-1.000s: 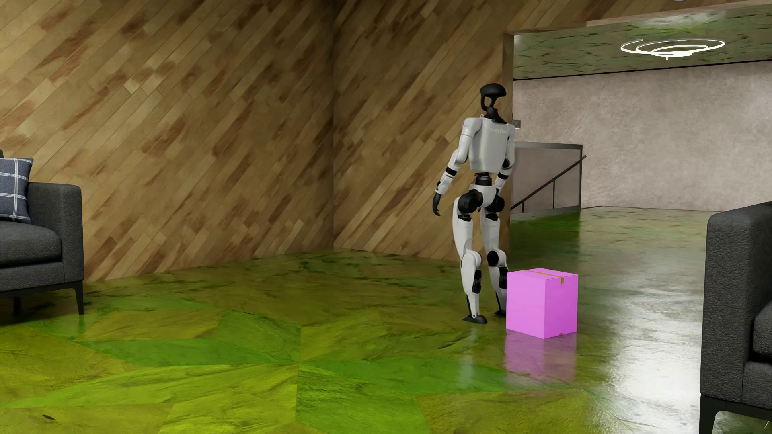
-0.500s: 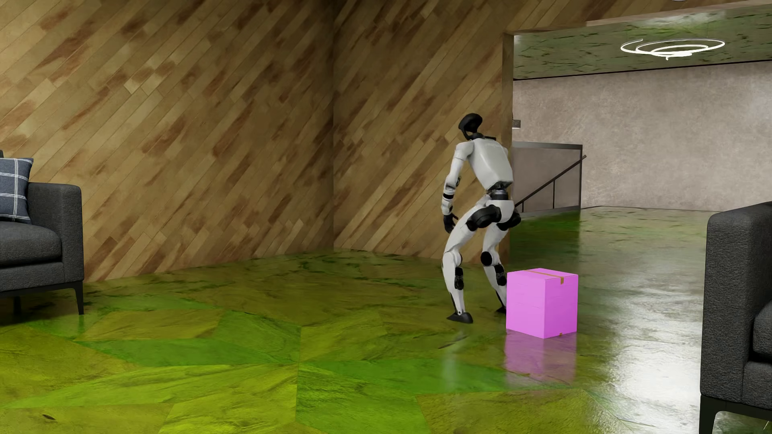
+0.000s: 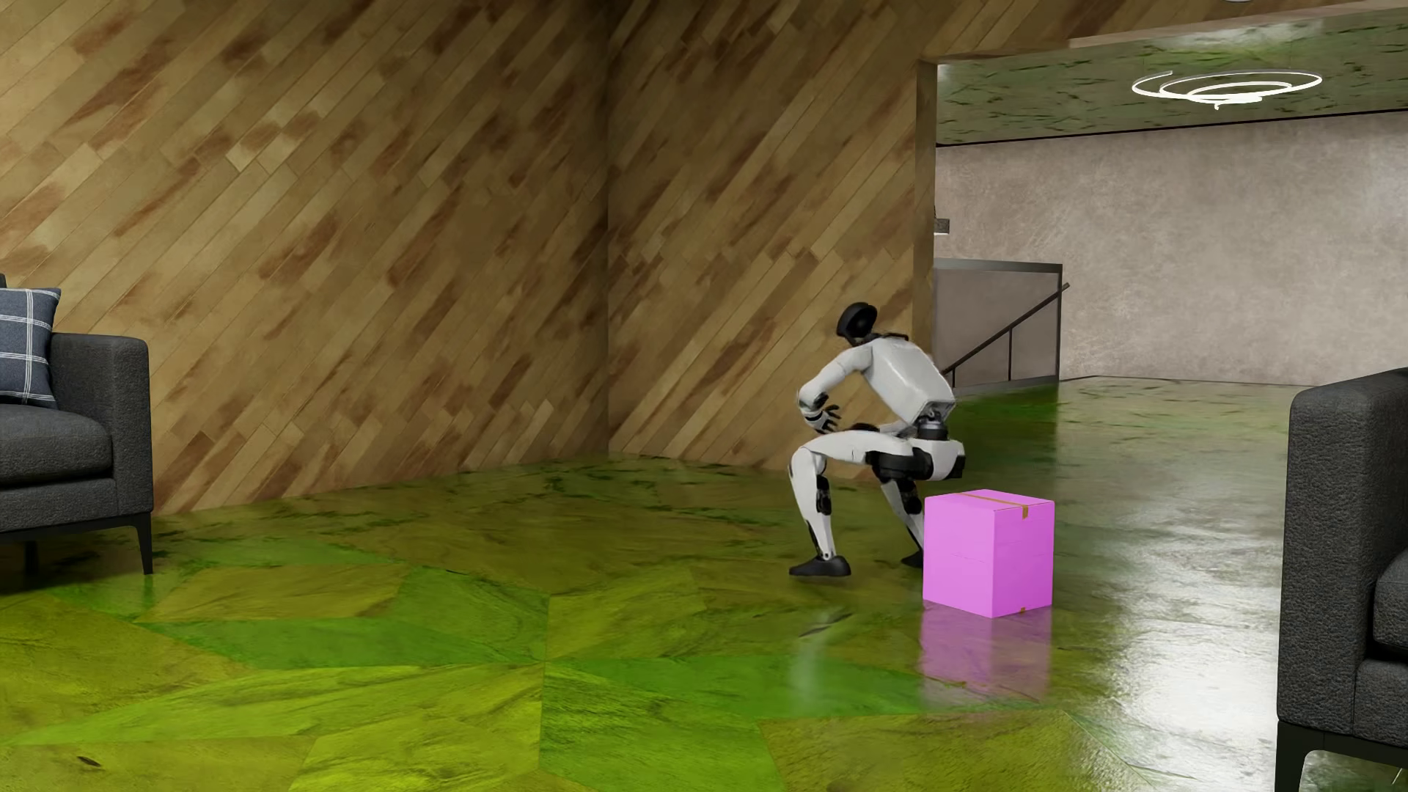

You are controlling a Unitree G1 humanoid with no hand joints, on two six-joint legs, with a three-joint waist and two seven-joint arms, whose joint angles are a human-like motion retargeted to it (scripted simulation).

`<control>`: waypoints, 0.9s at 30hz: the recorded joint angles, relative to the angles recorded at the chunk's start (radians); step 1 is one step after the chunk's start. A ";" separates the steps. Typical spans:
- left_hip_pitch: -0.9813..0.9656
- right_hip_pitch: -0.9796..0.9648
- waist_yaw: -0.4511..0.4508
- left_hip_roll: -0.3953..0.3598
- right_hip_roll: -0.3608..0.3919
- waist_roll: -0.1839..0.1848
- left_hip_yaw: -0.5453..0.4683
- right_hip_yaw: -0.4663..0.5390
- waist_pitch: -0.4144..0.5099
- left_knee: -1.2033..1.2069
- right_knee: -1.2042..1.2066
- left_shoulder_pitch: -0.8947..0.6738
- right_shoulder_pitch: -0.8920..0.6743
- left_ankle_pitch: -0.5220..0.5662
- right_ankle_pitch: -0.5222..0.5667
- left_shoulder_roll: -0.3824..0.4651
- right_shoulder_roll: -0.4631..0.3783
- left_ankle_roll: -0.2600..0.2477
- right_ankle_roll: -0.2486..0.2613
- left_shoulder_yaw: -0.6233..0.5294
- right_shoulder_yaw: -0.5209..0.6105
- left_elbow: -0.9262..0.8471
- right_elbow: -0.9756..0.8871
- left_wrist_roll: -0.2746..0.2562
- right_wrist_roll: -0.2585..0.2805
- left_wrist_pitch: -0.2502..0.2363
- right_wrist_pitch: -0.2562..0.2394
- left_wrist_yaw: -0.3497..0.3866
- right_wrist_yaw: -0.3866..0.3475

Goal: Perch on the pink box

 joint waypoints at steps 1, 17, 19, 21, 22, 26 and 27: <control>0.004 0.005 0.003 0.000 -0.001 0.001 -0.002 0.004 -0.008 0.018 0.017 0.023 0.031 0.009 0.005 -0.019 0.011 0.002 0.002 0.020 -0.028 0.012 0.009 0.013 -0.006 0.009 0.007 -0.016 0.014; 0.350 0.388 0.024 -0.026 -0.024 0.011 0.014 -0.039 -0.244 0.022 0.006 0.407 0.439 0.099 0.091 -0.671 0.519 0.081 -0.027 0.371 -0.436 0.633 0.611 0.197 -0.051 0.124 0.068 -0.155 0.262; 0.372 0.419 0.025 -0.037 -0.022 0.018 0.017 -0.044 -0.271 0.022 0.001 0.414 0.466 0.103 0.094 -0.669 0.532 0.096 -0.032 0.359 -0.458 0.690 0.664 0.170 -0.016 0.131 0.090 -0.135 0.232; 0.389 0.441 0.025 -0.040 -0.016 0.021 0.019 -0.047 -0.297 0.022 -0.003 0.450 0.513 0.104 0.099 -0.679 0.553 0.105 -0.037 0.386 -0.507 0.767 0.732 0.128 0.032 0.150 0.125 -0.092 0.210; 0.395 0.449 0.024 -0.042 -0.012 0.023 0.019 -0.047 -0.307 0.021 -0.005 0.473 0.538 0.107 0.102 -0.687 0.564 0.108 -0.039 0.406 -0.535 0.820 0.779 0.100 0.078 0.165 0.145 -0.073 0.212; 0.418 0.472 0.022 -0.048 -0.004 0.027 0.030 -0.054 -0.328 0.014 -0.011 0.535 0.629 0.118 0.114 -0.688 0.577 0.124 -0.056 0.452 -0.610 1.150 1.062 0.066 0.181 0.282 0.257 -0.216 0.368; 0.424 0.478 0.023 -0.053 -0.007 0.029 0.033 -0.056 -0.330 0.011 -0.012 0.545 0.651 0.119 0.114 -0.691 0.572 0.127 -0.057 0.445 -0.611 1.241 1.140 0.103 0.167 0.300 0.271 -0.275 0.439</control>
